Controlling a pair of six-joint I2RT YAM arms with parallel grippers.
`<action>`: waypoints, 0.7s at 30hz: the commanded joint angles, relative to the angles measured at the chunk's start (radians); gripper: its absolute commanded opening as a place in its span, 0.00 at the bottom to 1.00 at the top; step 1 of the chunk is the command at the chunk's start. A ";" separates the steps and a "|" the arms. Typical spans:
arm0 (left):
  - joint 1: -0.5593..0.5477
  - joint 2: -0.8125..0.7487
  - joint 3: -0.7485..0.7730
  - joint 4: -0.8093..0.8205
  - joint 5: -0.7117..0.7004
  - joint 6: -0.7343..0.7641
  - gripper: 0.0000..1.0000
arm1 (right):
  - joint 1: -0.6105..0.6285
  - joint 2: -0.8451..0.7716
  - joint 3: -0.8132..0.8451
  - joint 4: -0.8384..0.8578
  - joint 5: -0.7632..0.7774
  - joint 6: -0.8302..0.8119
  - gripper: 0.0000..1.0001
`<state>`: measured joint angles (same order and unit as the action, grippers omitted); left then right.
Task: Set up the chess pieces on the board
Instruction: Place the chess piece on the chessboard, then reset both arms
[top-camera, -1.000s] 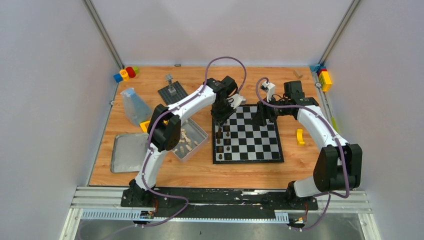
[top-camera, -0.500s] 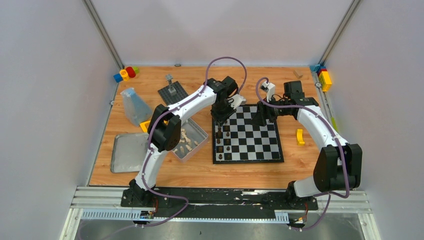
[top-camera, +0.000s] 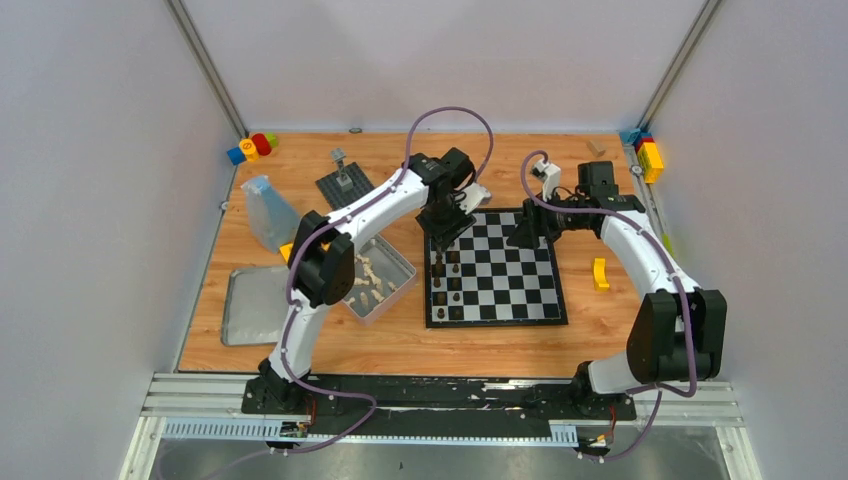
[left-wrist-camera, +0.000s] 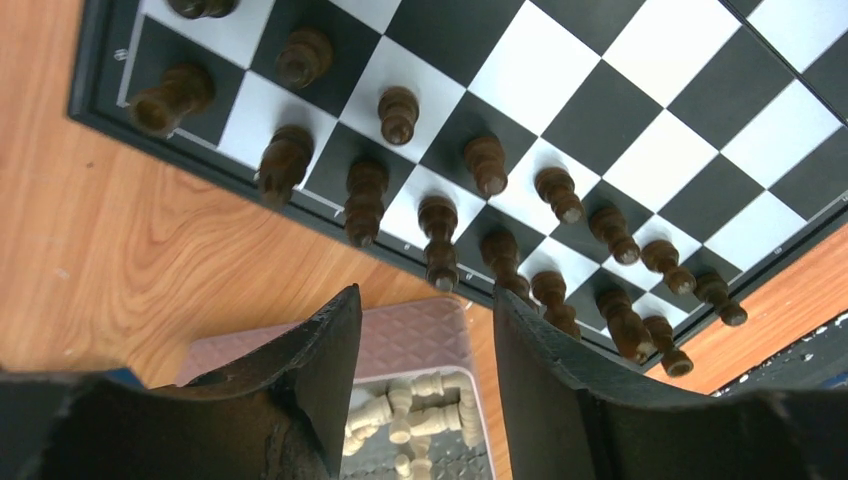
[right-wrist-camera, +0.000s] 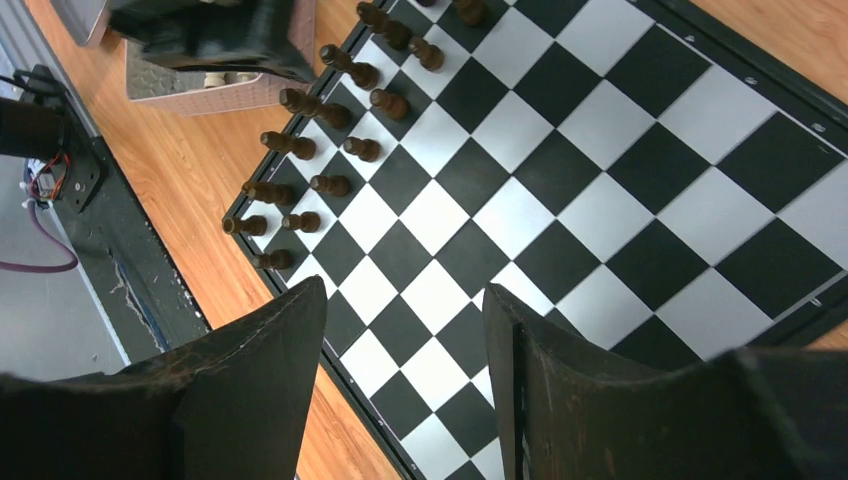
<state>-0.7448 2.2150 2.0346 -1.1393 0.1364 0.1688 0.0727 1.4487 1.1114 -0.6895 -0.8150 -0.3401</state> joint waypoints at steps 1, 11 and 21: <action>-0.007 -0.163 -0.015 0.033 -0.039 0.033 0.61 | -0.052 -0.047 0.049 0.042 -0.042 0.021 0.60; 0.090 -0.462 -0.252 0.218 -0.077 0.033 0.86 | -0.137 -0.069 0.101 0.093 -0.008 0.098 0.63; 0.343 -0.782 -0.489 0.426 -0.040 -0.039 1.00 | -0.148 -0.099 0.155 0.146 0.152 0.154 0.82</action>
<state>-0.4713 1.5589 1.5944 -0.8402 0.0879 0.1669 -0.0689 1.3903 1.2076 -0.6075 -0.7288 -0.2211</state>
